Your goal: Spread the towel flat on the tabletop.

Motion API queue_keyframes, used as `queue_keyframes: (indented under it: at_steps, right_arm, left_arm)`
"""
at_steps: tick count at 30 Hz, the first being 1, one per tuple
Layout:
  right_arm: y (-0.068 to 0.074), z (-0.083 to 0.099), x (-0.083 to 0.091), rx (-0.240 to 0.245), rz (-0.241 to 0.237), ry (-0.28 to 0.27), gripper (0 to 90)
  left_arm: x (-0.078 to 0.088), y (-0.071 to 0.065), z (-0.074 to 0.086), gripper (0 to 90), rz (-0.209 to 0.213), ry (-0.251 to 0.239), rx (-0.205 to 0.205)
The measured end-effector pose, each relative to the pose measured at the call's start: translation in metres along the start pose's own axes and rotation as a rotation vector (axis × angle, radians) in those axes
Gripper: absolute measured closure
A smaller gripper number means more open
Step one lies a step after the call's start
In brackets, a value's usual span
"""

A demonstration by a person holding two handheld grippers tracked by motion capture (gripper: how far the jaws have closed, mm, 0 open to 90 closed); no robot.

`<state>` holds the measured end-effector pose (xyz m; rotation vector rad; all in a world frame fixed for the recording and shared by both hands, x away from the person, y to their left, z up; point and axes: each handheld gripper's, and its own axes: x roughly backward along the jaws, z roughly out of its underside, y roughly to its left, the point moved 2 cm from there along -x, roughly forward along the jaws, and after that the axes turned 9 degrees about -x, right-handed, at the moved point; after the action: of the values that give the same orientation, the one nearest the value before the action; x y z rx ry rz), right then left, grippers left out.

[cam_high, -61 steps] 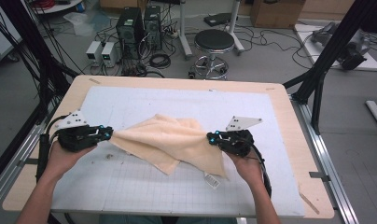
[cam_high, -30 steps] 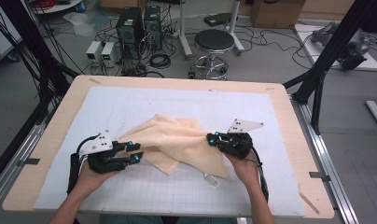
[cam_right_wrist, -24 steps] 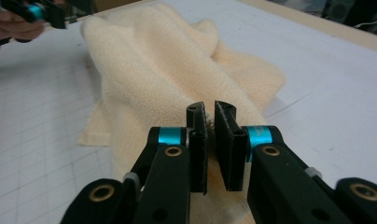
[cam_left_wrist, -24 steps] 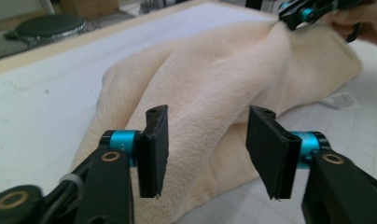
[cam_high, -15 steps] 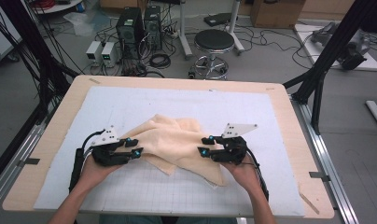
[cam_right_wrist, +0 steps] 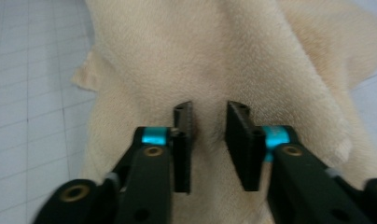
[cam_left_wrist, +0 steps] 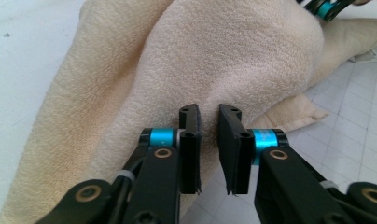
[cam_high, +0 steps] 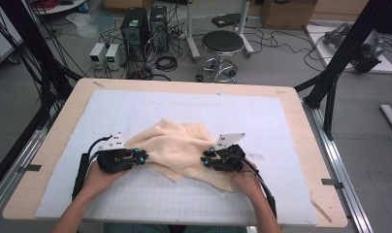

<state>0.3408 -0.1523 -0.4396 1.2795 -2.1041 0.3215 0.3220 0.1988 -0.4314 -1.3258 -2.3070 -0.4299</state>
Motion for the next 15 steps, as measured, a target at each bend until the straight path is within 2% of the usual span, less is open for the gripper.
queue_keyframes:
  at_steps: [2,6,7,10,15]
  right_arm:
    - [0.001,0.001,-0.001,0.0,-0.024,0.006,84.9]
    - [0.003,0.0,0.008,0.001,-0.042,-0.027,86.5]
    - [0.005,-0.001,0.011,-0.006,-0.052,-0.039,86.6]
    - [0.014,-0.005,0.022,0.014,-0.069,-0.083,86.8]
    - [0.033,-0.013,0.039,0.041,-0.096,-0.142,86.8]
  left_arm:
    - [0.002,-0.001,-0.001,83.4,0.004,-0.014,0.0]
    - [0.012,-0.003,-0.001,86.1,0.004,-0.039,-0.017]
    - [0.015,-0.004,-0.001,86.2,0.004,-0.044,-0.023]
    - [0.029,-0.004,-0.003,86.6,0.001,-0.058,-0.044]
    - [0.051,-0.007,-0.015,86.9,-0.014,-0.095,-0.077]
